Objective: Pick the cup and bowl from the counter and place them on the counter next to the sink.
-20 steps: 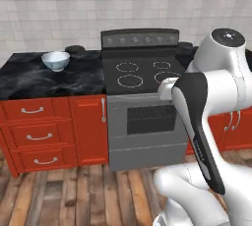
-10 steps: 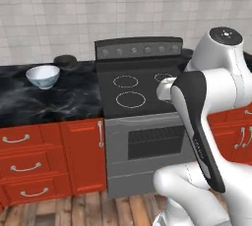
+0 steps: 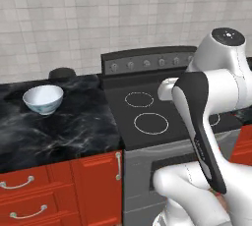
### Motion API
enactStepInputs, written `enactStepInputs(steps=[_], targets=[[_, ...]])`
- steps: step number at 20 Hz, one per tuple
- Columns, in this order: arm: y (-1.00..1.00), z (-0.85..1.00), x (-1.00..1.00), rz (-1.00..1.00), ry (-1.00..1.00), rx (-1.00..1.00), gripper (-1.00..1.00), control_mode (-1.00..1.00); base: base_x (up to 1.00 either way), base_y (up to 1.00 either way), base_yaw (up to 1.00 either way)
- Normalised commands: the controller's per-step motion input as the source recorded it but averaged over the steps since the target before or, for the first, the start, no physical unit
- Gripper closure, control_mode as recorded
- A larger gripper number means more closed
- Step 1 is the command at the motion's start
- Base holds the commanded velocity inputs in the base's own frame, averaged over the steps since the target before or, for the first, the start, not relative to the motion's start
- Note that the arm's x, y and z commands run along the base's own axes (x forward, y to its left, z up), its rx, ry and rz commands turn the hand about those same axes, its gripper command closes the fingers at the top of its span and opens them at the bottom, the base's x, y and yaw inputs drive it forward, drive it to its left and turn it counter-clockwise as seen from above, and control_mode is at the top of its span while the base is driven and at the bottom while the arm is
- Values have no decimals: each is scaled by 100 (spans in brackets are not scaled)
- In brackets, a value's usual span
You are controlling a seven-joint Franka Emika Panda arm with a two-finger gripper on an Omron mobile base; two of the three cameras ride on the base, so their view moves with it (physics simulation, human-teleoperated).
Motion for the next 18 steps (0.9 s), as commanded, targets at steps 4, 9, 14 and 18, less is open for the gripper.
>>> enactStepInputs(steps=[4,9,14,18], targets=[[0,0,0,0,0,0,-100,100,88,89,-16],[0,0,0,0,0,0,-100,100,68,90,-11],[0,0,0,0,0,0,-100,100,37,66,-1],[0,0,0,0,0,0,-100,100,9,5,0]])
